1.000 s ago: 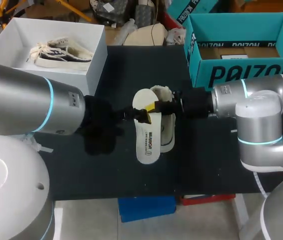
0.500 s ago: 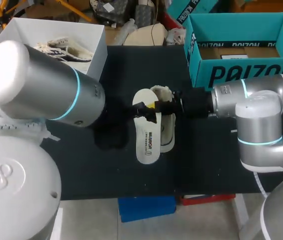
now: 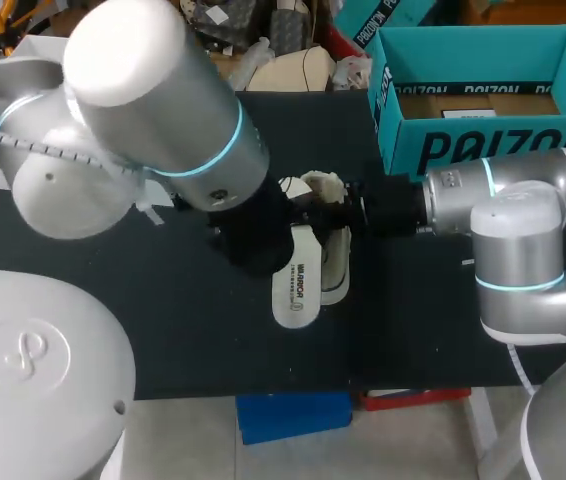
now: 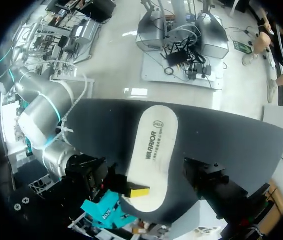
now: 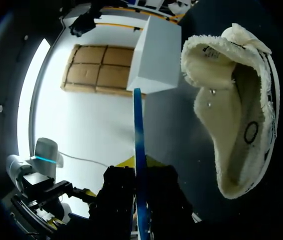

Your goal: Take the shoe out of the shoebox, open the shoe tongue, remove and reinsert the insole, then place the shoe into the shoebox

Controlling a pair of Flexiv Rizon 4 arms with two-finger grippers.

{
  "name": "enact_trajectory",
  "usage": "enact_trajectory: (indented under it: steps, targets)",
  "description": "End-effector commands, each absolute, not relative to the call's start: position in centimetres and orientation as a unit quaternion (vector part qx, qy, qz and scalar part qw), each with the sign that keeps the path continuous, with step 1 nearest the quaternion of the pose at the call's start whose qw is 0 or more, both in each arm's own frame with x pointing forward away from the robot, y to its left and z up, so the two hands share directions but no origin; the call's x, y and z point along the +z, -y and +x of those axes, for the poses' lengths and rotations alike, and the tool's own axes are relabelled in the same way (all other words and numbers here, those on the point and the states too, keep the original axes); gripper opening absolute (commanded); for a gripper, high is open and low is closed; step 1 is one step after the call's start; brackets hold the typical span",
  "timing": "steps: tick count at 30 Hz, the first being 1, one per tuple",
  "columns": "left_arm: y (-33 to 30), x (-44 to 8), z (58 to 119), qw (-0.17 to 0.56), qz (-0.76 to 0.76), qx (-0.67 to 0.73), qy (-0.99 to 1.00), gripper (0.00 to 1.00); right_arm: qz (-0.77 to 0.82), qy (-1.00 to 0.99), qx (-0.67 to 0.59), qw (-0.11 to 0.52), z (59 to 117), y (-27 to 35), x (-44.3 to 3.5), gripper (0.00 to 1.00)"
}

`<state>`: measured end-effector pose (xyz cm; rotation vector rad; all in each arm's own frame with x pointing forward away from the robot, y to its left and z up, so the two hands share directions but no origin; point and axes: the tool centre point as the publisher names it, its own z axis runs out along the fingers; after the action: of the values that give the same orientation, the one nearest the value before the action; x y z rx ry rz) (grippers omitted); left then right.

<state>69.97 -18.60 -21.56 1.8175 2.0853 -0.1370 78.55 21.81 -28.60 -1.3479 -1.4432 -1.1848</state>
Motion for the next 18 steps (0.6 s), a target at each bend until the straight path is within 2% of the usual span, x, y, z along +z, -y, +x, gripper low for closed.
enact_trajectory:
  steps: [1,12,18]
  targets:
    - [19.8,-22.1,70.5,0.006,0.641,0.096,-0.761,1.0,-0.535,0.572,-0.47,0.407,78.5,-21.8,-28.6,0.0]
    - [19.9,-22.4,71.3,0.009,0.645,0.078,-0.76,1.0,-0.535,0.572,-0.47,0.407,78.5,-21.8,-28.6,0.0]
    - [19.4,-21.9,72.2,0.035,0.645,0.059,-0.761,1.0,-0.535,0.572,-0.47,0.407,78.5,-21.8,-28.6,0.0]
